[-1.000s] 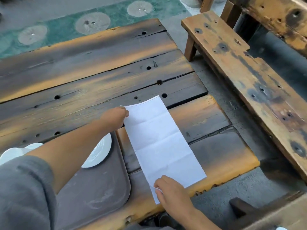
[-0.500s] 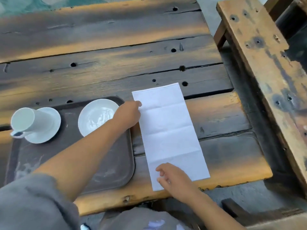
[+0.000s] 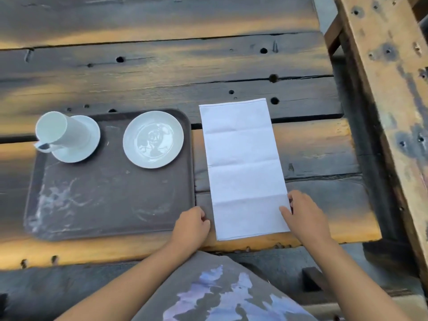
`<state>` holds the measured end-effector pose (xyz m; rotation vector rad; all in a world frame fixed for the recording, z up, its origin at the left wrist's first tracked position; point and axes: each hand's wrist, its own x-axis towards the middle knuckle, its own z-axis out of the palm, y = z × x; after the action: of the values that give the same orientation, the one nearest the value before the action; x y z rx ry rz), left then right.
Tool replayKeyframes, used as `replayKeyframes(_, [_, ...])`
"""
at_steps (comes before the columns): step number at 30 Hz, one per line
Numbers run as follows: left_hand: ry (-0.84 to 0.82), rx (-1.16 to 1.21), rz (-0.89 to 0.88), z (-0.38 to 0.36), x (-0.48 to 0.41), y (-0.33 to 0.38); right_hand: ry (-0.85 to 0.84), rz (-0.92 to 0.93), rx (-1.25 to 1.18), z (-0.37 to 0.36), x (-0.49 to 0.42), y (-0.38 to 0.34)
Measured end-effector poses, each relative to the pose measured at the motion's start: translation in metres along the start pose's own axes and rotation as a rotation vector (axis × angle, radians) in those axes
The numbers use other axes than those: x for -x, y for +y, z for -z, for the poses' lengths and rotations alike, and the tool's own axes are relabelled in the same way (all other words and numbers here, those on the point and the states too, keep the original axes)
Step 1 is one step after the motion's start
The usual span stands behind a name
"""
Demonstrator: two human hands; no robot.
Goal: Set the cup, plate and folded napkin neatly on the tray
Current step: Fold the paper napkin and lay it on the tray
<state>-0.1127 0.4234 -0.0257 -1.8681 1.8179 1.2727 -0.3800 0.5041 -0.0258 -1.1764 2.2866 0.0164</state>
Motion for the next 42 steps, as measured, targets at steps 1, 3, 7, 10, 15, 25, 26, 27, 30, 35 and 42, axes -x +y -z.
replayKeyframes(1, [-0.004, 0.014, 0.02, -0.004, 0.001, -0.002, -0.008, -0.033, 0.014, -0.003, 0.002, -0.001])
replayKeyframes(3, [-0.013, 0.088, 0.036, -0.009, 0.002, -0.004, -0.015, -0.093, -0.002, -0.01, 0.006, -0.002])
replayKeyframes(7, [0.04, 0.038, -0.015, -0.02, -0.001, -0.001, -0.02, -0.202, -0.137, -0.024, 0.013, -0.004])
replayKeyframes(10, [0.055, 0.02, 0.007, -0.025, -0.003, 0.003, -0.056, -0.211, -0.151, -0.028, 0.013, -0.001])
replayKeyframes(15, [-0.001, 0.187, 0.076, -0.019, -0.003, 0.003, -0.128, -0.215, -0.231, -0.025, 0.013, 0.002])
replayKeyframes(25, [-0.116, 0.592, 0.056, 0.014, 0.018, 0.008, -0.09, -0.168, -0.678, 0.011, 0.023, 0.001])
replayKeyframes(26, [-0.099, 0.615, 0.051, 0.019, 0.019, 0.01, -0.076, -0.159, -0.754, 0.018, 0.025, -0.002])
replayKeyframes(27, [-0.08, 0.643, 0.049, 0.025, 0.019, 0.013, -0.064, -0.135, -0.822, 0.024, 0.025, -0.003])
replayKeyframes(30, [-0.075, 0.761, 0.02, 0.044, 0.017, 0.022, -0.076, -0.056, -0.992, 0.046, 0.022, -0.014])
replayKeyframes(35, [-0.01, 0.824, -0.07, 0.071, 0.0, 0.042, -0.054, -0.025, -1.104, 0.073, -0.001, -0.036])
replayKeyframes(42, [0.088, 1.055, -0.078, 0.116, -0.034, 0.081, -0.049, -0.062, -1.409, 0.107, -0.065, -0.077])
